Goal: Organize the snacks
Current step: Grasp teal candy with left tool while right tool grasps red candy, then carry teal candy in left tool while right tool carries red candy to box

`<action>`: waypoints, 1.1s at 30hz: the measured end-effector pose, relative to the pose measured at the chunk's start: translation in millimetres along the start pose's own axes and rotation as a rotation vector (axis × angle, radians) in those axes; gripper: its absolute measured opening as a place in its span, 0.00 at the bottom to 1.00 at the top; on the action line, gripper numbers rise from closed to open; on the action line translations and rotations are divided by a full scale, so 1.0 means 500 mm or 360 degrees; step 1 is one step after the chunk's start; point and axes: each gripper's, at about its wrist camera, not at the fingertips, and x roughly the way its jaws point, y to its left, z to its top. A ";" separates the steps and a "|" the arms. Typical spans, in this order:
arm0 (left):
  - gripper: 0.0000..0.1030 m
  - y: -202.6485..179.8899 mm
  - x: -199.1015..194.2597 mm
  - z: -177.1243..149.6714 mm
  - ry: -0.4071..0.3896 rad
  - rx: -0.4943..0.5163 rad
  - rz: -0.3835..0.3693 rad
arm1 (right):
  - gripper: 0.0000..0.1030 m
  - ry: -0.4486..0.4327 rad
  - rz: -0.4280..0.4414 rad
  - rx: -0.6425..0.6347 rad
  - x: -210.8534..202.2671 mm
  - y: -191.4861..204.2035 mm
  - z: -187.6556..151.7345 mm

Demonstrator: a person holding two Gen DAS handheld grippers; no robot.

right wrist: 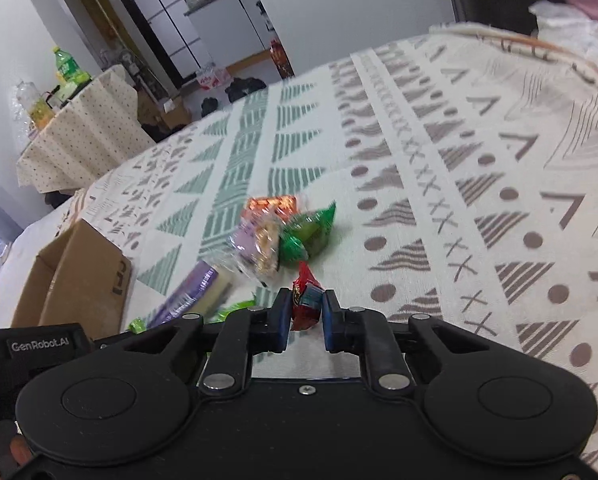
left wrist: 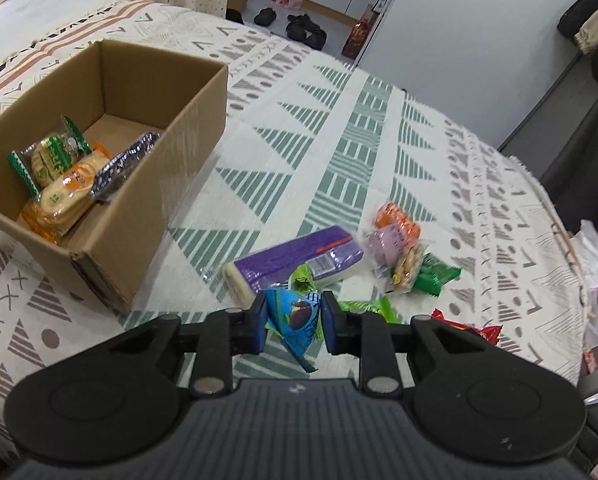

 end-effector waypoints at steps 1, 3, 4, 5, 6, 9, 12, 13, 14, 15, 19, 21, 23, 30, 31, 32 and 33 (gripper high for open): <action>0.25 0.003 -0.005 0.004 -0.0009 -0.0009 -0.0010 | 0.16 -0.0015 0.0007 -0.0003 -0.007 0.006 0.001; 0.25 0.008 -0.017 0.012 -0.0031 -0.0020 -0.0026 | 0.16 -0.0035 0.0012 -0.0012 -0.018 0.018 0.003; 0.25 0.010 -0.023 0.016 -0.0046 -0.0024 -0.0036 | 0.16 -0.0042 0.0014 -0.0013 -0.023 0.023 0.005; 0.25 0.012 -0.028 0.021 -0.0058 -0.0024 -0.0048 | 0.16 -0.0046 0.0019 -0.0008 -0.028 0.029 0.005; 0.25 0.013 -0.032 0.027 -0.0067 -0.0017 -0.0063 | 0.16 -0.0052 0.0024 -0.0005 -0.031 0.035 0.008; 0.25 0.022 -0.047 0.048 -0.0108 -0.0005 -0.0081 | 0.16 -0.0075 0.0038 -0.0012 -0.045 0.058 0.013; 0.25 0.037 -0.061 0.068 -0.0151 -0.0022 -0.0083 | 0.16 -0.0099 0.0066 -0.0032 -0.057 0.085 0.021; 0.25 0.042 -0.065 0.074 -0.0162 -0.0027 -0.0083 | 0.16 -0.0106 0.0074 -0.0044 -0.059 0.095 0.024; 0.25 0.047 -0.069 0.081 -0.0175 -0.0031 -0.0080 | 0.16 -0.0112 0.0084 -0.0053 -0.061 0.104 0.027; 0.25 0.051 -0.074 0.088 -0.0191 -0.0030 -0.0074 | 0.16 -0.0117 0.0094 -0.0061 -0.062 0.114 0.029; 0.25 0.069 -0.087 0.111 -0.0220 -0.0035 -0.0070 | 0.16 -0.0138 0.0127 -0.0098 -0.065 0.152 0.038; 0.25 0.079 -0.091 0.123 -0.0222 -0.0037 -0.0072 | 0.16 -0.0148 0.0148 -0.0111 -0.064 0.170 0.042; 0.25 0.087 -0.093 0.131 -0.0220 -0.0039 -0.0073 | 0.16 -0.0155 0.0170 -0.0126 -0.064 0.190 0.046; 0.25 0.122 -0.102 0.158 -0.0223 -0.0084 -0.0083 | 0.16 -0.0162 0.0234 -0.0183 -0.054 0.250 0.055; 0.25 0.127 -0.103 0.161 -0.0226 -0.0093 -0.0081 | 0.16 -0.0162 0.0244 -0.0189 -0.052 0.258 0.056; 0.25 0.132 -0.104 0.165 -0.0230 -0.0102 -0.0077 | 0.16 -0.0162 0.0257 -0.0194 -0.049 0.266 0.057; 0.25 0.138 -0.105 0.168 -0.0231 -0.0110 -0.0075 | 0.16 -0.0163 0.0270 -0.0200 -0.047 0.276 0.058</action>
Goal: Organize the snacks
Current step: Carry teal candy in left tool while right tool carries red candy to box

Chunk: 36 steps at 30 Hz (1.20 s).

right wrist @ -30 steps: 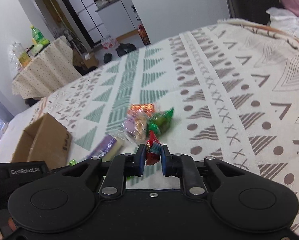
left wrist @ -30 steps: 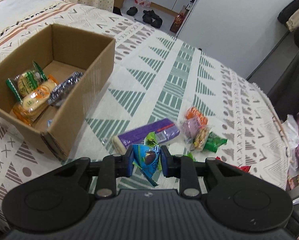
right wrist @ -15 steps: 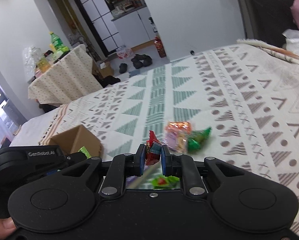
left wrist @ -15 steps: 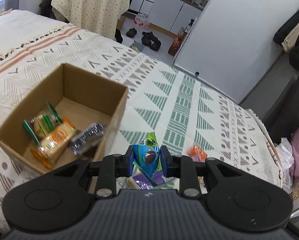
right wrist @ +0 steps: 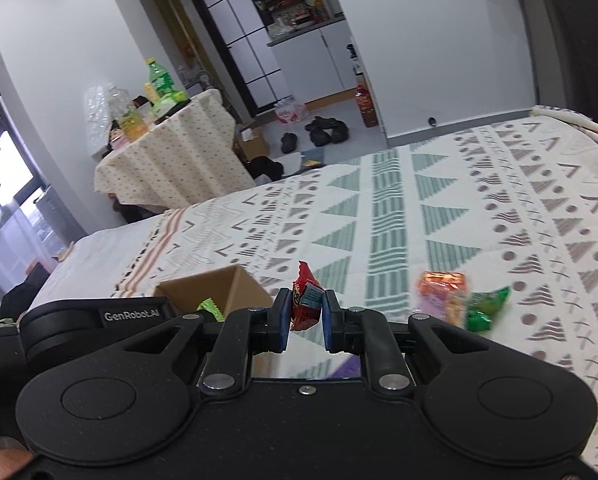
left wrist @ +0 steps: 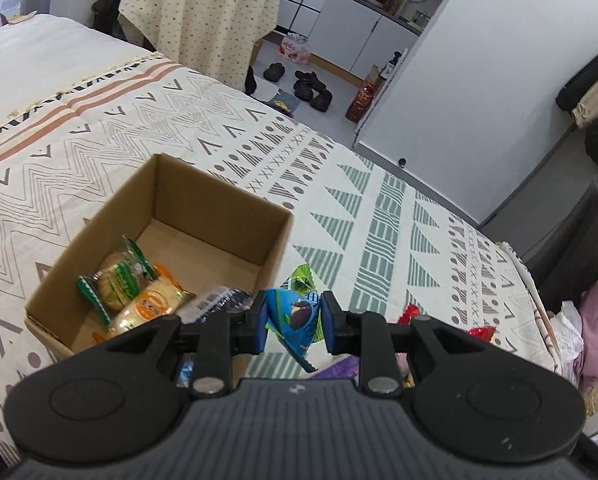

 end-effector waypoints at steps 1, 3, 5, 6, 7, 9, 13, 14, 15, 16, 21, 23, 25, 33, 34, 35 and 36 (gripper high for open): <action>0.25 0.006 0.000 0.004 0.0002 -0.0009 0.0000 | 0.16 -0.0001 0.0012 -0.0007 0.005 0.008 0.002; 0.25 0.018 0.001 0.012 0.0006 -0.0039 0.0002 | 0.16 -0.0004 0.0037 -0.0015 0.014 0.025 0.007; 0.25 0.029 0.000 0.019 0.0002 -0.0069 0.0011 | 0.16 -0.0006 0.0063 -0.0024 0.024 0.041 0.012; 0.25 0.033 0.000 0.022 0.0000 -0.0076 0.0011 | 0.16 -0.0006 0.0076 -0.0028 0.029 0.049 0.014; 0.25 0.036 0.001 0.025 -0.0001 -0.0083 0.0011 | 0.16 -0.0005 0.0090 -0.0035 0.034 0.057 0.016; 0.25 0.046 0.002 0.031 -0.0003 -0.0101 0.0012 | 0.16 0.0000 0.0109 -0.0045 0.044 0.072 0.018; 0.25 0.076 0.009 0.047 0.0006 -0.0167 0.0023 | 0.16 0.0010 0.0137 -0.0056 0.067 0.097 0.021; 0.25 0.083 0.010 0.051 0.0007 -0.0181 0.0025 | 0.16 0.0011 0.0142 -0.0059 0.072 0.102 0.022; 0.25 0.090 0.011 0.056 0.0006 -0.0196 0.0029 | 0.16 0.0012 0.0148 -0.0064 0.077 0.107 0.022; 0.25 0.098 0.011 0.059 0.0004 -0.0209 0.0032 | 0.16 0.0014 0.0152 -0.0066 0.083 0.112 0.023; 0.25 0.136 0.018 0.077 0.0001 -0.0280 0.0054 | 0.16 0.0026 0.0159 -0.0060 0.110 0.130 0.023; 0.25 0.151 0.022 0.083 0.0004 -0.0310 0.0061 | 0.16 0.0033 0.0161 -0.0054 0.120 0.134 0.024; 0.25 0.164 0.027 0.087 0.0010 -0.0340 0.0070 | 0.16 0.0043 0.0166 -0.0050 0.130 0.140 0.023; 0.38 0.199 0.039 0.094 0.0044 -0.0476 0.0086 | 0.17 0.0085 0.0204 -0.0075 0.158 0.169 0.021; 0.43 0.202 0.041 0.093 0.0050 -0.0487 0.0094 | 0.18 0.0082 0.0210 -0.0085 0.158 0.173 0.021; 0.47 0.204 0.042 0.094 0.0053 -0.0493 0.0109 | 0.19 0.0066 0.0194 -0.0090 0.155 0.175 0.021; 0.49 0.206 0.042 0.093 0.0055 -0.0498 0.0126 | 0.25 0.0064 0.0179 -0.0094 0.154 0.174 0.020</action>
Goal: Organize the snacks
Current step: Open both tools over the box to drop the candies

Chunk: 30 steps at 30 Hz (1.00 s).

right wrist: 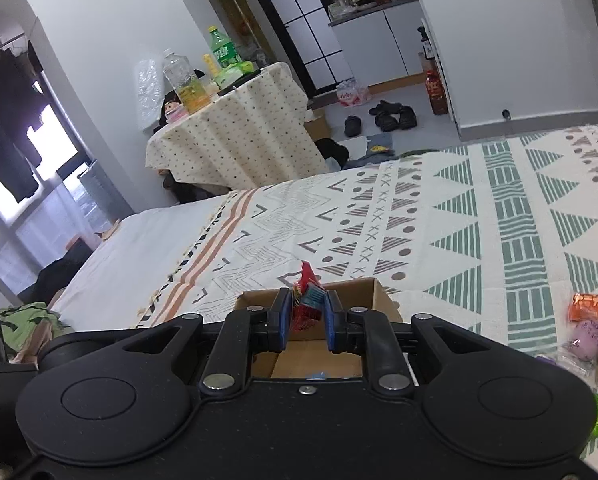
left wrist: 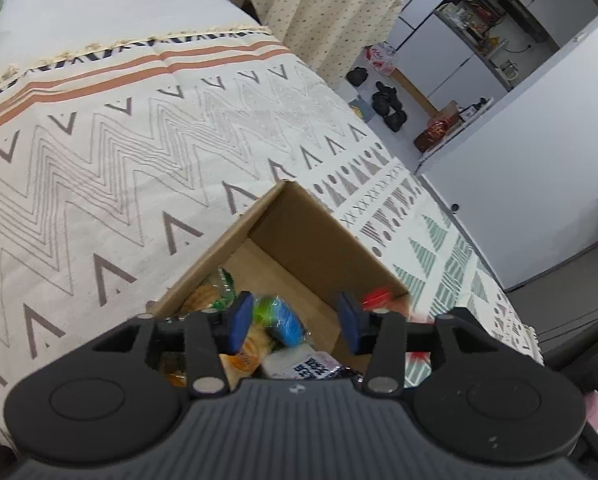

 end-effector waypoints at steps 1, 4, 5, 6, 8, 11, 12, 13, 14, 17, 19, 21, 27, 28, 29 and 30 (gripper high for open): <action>0.53 0.001 0.001 0.000 -0.0001 -0.0004 0.0012 | 0.27 0.0004 -0.0011 0.0000 -0.001 -0.002 0.000; 0.64 -0.001 0.002 -0.002 -0.0001 -0.0002 0.0032 | 0.32 0.0011 -0.0050 0.0019 -0.009 -0.013 -0.003; 0.68 -0.003 0.002 -0.004 -0.0002 0.0005 0.0035 | 0.34 0.0015 -0.0068 0.0029 -0.013 -0.019 -0.005; 0.70 -0.006 0.001 -0.006 -0.0006 0.0015 0.0040 | 0.35 0.0018 -0.0086 0.0038 -0.018 -0.025 -0.008; 0.74 -0.015 -0.001 -0.010 -0.0012 0.0048 0.0055 | 0.37 0.0021 -0.0107 0.0050 -0.030 -0.035 -0.012; 0.78 -0.030 -0.003 -0.019 -0.0010 0.0106 0.0056 | 0.42 0.0019 -0.0136 0.0068 -0.047 -0.049 -0.018; 0.78 -0.036 -0.004 -0.024 -0.0006 0.0129 0.0049 | 0.44 0.0019 -0.0148 0.0074 -0.054 -0.054 -0.019; 0.80 -0.043 -0.005 -0.030 -0.0002 0.0155 0.0041 | 0.44 0.0019 -0.0162 0.0079 -0.059 -0.060 -0.018; 0.82 -0.051 -0.005 -0.037 0.0000 0.0184 0.0033 | 0.47 0.0017 -0.0180 0.0085 -0.066 -0.066 -0.018; 0.83 -0.078 -0.010 -0.060 0.0003 0.0297 0.0013 | 0.53 0.0001 -0.0241 0.0104 -0.090 -0.091 -0.018; 0.83 -0.095 -0.010 -0.076 0.0010 0.0368 -0.0002 | 0.56 -0.0009 -0.0280 0.0120 -0.109 -0.111 -0.018; 0.84 -0.110 -0.010 -0.092 0.0022 0.0424 -0.0018 | 0.60 -0.0020 -0.0316 0.0134 -0.128 -0.131 -0.019; 0.89 -0.152 -0.005 -0.139 0.0065 0.0581 -0.0029 | 0.64 -0.0035 -0.0402 0.0175 -0.179 -0.189 -0.029; 0.90 -0.159 -0.004 -0.146 0.0085 0.0606 -0.0035 | 0.65 -0.0038 -0.0415 0.0181 -0.187 -0.198 -0.032; 0.90 -0.165 -0.003 -0.153 0.0099 0.0629 -0.0040 | 0.66 -0.0039 -0.0425 0.0188 -0.194 -0.206 -0.034; 0.90 -0.170 -0.004 -0.161 0.0107 0.0651 -0.0045 | 0.66 -0.0038 -0.0432 0.0195 -0.201 -0.215 -0.037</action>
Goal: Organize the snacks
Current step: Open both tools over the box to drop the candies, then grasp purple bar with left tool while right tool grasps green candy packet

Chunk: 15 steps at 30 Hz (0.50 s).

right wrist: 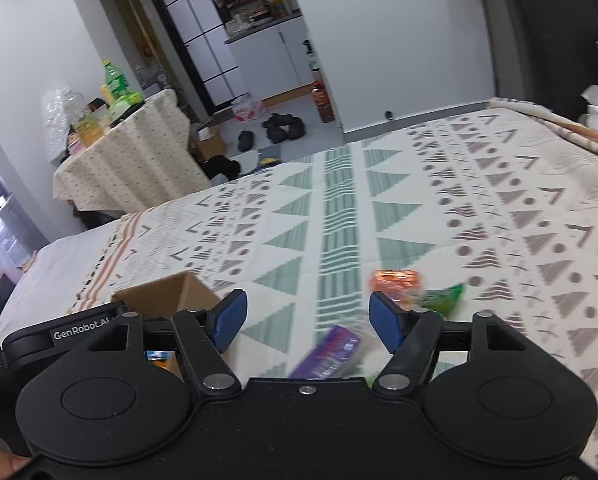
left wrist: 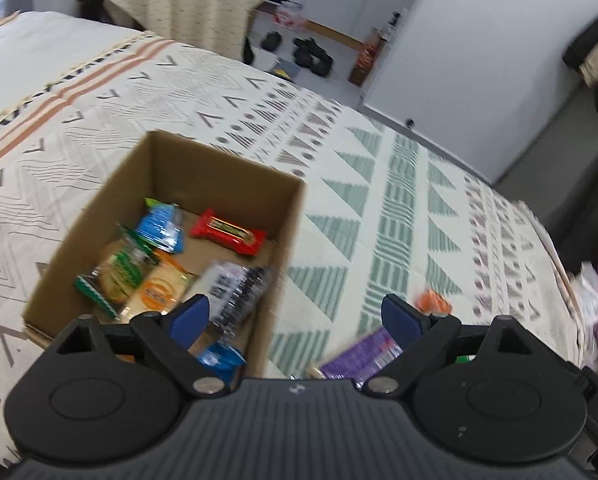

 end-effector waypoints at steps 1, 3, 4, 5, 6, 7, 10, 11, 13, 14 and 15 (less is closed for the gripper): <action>0.90 -0.007 0.000 -0.004 0.0001 0.0020 -0.0003 | 0.67 0.0001 -0.0007 0.0006 -0.004 -0.009 -0.001; 0.90 -0.023 -0.001 -0.014 -0.0002 0.0067 -0.0022 | 0.68 0.0000 -0.0024 0.0017 -0.011 -0.028 -0.004; 0.91 -0.030 -0.002 -0.018 -0.0005 0.0088 -0.0022 | 0.68 0.0000 -0.0031 0.0022 -0.014 -0.037 -0.005; 0.92 -0.038 -0.002 -0.021 -0.0012 0.0108 -0.0018 | 0.68 0.0000 -0.0038 0.0030 -0.017 -0.046 -0.007; 0.92 -0.045 -0.003 -0.026 -0.0021 0.0128 -0.0021 | 0.69 0.0001 -0.0045 0.0038 -0.021 -0.055 -0.008; 0.93 -0.052 -0.003 -0.029 -0.0025 0.0147 -0.0030 | 0.70 0.0000 -0.0050 0.0046 -0.024 -0.064 -0.009; 0.93 -0.072 0.000 -0.038 -0.0024 0.0193 -0.0050 | 0.71 0.0000 -0.0060 0.0062 -0.032 -0.089 -0.012; 0.94 -0.079 0.001 -0.042 -0.0026 0.0212 -0.0056 | 0.71 0.0000 -0.0064 0.0065 -0.034 -0.096 -0.014; 0.94 -0.095 0.003 -0.050 -0.0028 0.0263 -0.0074 | 0.73 0.0000 -0.0073 0.0071 -0.038 -0.111 -0.016; 0.94 -0.102 0.005 -0.053 -0.0027 0.0285 -0.0078 | 0.74 -0.0001 -0.0075 0.0076 -0.040 -0.119 -0.017; 0.94 -0.109 0.006 -0.058 -0.0027 0.0304 -0.0078 | 0.74 -0.0001 -0.0075 0.0080 -0.041 -0.126 -0.019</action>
